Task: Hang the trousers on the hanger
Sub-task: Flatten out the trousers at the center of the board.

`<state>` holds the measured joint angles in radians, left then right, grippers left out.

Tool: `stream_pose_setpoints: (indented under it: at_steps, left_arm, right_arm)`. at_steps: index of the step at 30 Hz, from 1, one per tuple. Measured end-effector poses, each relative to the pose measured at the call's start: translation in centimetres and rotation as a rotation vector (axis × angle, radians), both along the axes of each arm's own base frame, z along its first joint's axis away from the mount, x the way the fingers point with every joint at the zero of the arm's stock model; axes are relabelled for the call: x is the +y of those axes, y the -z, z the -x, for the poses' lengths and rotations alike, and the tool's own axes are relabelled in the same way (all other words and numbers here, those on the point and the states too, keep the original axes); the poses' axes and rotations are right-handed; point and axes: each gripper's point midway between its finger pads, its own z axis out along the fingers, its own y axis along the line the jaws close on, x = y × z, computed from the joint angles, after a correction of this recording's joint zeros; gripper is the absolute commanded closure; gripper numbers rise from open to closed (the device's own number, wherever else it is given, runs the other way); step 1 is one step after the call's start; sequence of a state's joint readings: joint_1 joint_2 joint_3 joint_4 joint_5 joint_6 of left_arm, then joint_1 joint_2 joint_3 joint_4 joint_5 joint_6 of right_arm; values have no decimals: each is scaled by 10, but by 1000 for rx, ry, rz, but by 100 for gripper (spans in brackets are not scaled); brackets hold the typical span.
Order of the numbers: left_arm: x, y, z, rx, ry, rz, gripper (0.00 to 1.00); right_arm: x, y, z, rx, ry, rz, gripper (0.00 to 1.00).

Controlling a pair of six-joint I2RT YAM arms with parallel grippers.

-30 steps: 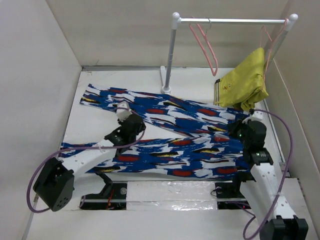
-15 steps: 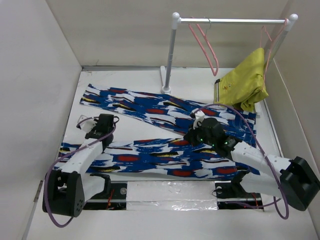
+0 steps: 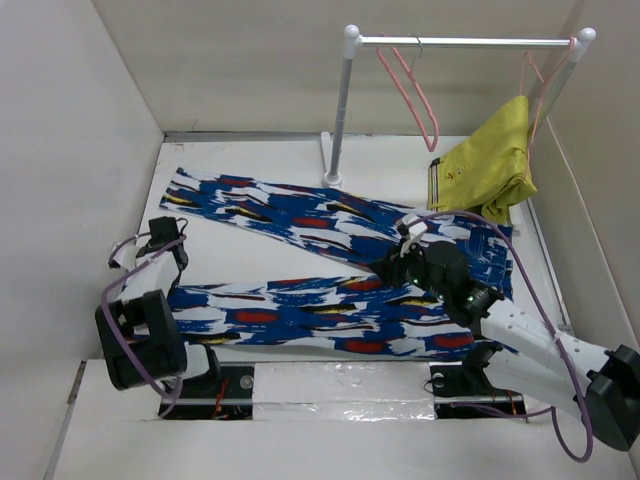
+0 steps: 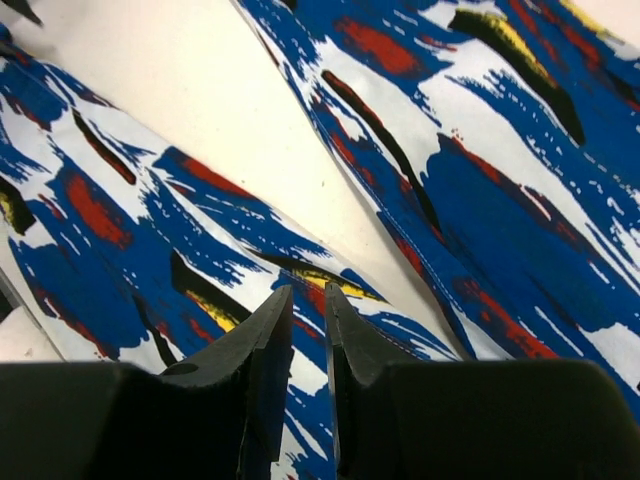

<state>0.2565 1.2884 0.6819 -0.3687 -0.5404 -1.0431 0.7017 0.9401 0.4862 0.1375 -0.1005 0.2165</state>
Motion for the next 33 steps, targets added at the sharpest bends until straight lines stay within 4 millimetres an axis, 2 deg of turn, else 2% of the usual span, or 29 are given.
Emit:
stream_pose_setpoints:
  at_steps: [5,7,10,11,16,20,23,29,33]
  left_arm:
    - [0,29,8,133,5,33,54]
    - [2,31,5,152,9,26,57]
    - [5,32,-1,167,14,25,80]
    - [6,32,-2,180,18,21,100]
    - [5,32,-9,176,57,23,100]
    - [-5,28,-25,139,121,32,100]
    - [-15,12,-51,87,180,34,100]
    - [-21,-32,-129,-52,254,-4,100]
    - [-17,-28,-163,-34,260,-11,100]
  right_arm:
    - [-3,-8,2,-25,1,-22,74]
    - [-3,-9,3,-27,0,-24,74]
    - [-3,-10,3,-31,1,-27,74]
    - [-3,-11,3,-32,2,-28,74]
    - [-10,-12,-3,-36,29,-30,73]
    - [-18,-10,-10,-33,60,-28,73]
    - [-20,0,-10,-14,65,-14,73]
    - [-19,14,-12,21,65,14,73]
    - [-19,17,-13,29,70,22,73]
